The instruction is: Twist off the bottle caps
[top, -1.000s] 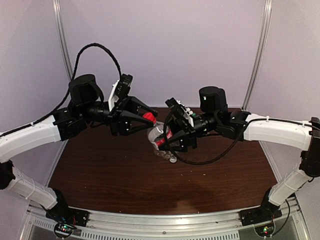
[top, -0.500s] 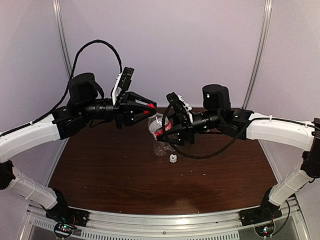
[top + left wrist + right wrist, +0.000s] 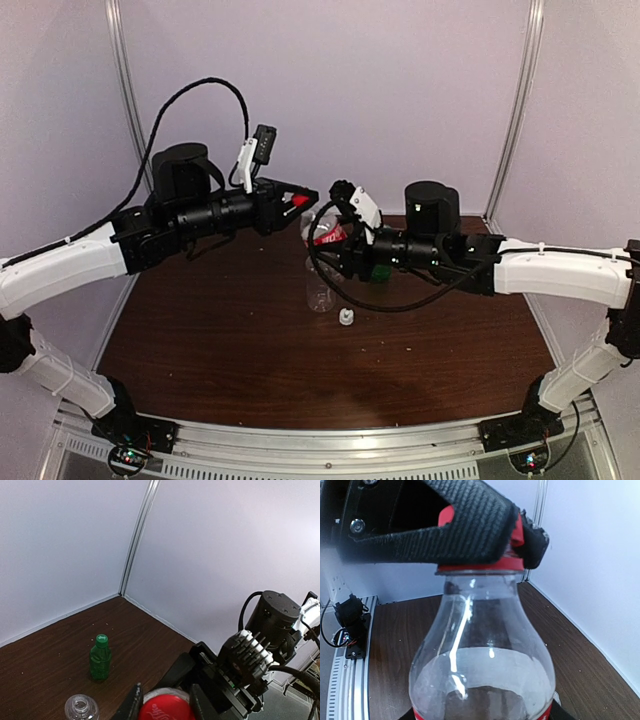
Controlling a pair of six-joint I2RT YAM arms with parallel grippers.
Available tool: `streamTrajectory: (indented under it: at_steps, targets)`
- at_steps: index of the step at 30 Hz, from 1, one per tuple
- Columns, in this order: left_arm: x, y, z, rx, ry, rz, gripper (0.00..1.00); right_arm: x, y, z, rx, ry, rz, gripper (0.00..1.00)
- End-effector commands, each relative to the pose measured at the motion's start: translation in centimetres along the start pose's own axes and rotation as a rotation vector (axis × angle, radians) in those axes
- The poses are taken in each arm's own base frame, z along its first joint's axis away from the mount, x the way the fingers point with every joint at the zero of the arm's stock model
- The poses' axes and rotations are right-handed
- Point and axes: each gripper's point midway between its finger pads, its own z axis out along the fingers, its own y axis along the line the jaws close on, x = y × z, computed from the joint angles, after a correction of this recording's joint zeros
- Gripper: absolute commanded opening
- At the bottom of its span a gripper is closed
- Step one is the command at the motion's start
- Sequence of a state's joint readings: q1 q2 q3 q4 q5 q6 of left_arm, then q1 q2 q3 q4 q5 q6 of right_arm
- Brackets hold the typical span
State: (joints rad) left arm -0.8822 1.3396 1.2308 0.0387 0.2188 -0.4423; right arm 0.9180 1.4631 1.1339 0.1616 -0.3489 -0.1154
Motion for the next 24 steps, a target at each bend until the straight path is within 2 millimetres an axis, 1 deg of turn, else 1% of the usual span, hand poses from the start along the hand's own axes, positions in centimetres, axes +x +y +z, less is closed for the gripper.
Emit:
streamTrajectory:
  at_steps: [1, 3, 7, 11, 13, 15, 19, 22, 24]
  targets:
    - [-2.6, 0.0, -0.8, -0.034, -0.082, 0.025, 0.32, -1.3, -2.2, -1.3, 0.123, -0.039, -0.001, 0.49]
    - [-2.7, -0.2, -1.2, -0.030, -0.085, 0.045, 0.40, -1.4, -1.6, -1.4, 0.090, -0.043, -0.006, 0.50]
    - [-2.3, -0.5, -2.0, -0.020, -0.071, 0.100, 0.59, -1.4, -0.5, -1.6, 0.023, -0.043, -0.018, 0.51]
    - [-2.2, -2.1, -3.2, 0.059, -0.062, 0.200, 0.75, -1.2, 1.6, -1.9, -0.113, -0.027, -0.038, 0.54]
    - [-2.0, -3.1, -3.8, 0.123, -0.053, 0.250, 0.80, -1.1, 2.9, -2.0, -0.197, -0.019, -0.043, 0.55]
    - [-1.9, -4.1, -4.5, 0.195, -0.047, 0.286, 0.84, -1.1, 4.1, -2.3, -0.279, -0.018, -0.044, 0.56]
    - [-1.5, -6.3, -6.0, 0.348, -0.047, 0.342, 0.86, -1.4, 6.5, -3.0, -0.449, -0.023, -0.034, 0.57]
    - [-0.9, -8.1, -6.8, 0.474, -0.040, 0.373, 0.86, -1.8, 7.8, -3.4, -0.552, -0.031, -0.015, 0.57]
    - [-0.4, -9.0, -7.1, 0.543, -0.034, 0.378, 0.86, -2.1, 8.5, -3.6, -0.616, -0.037, 0.001, 0.57]
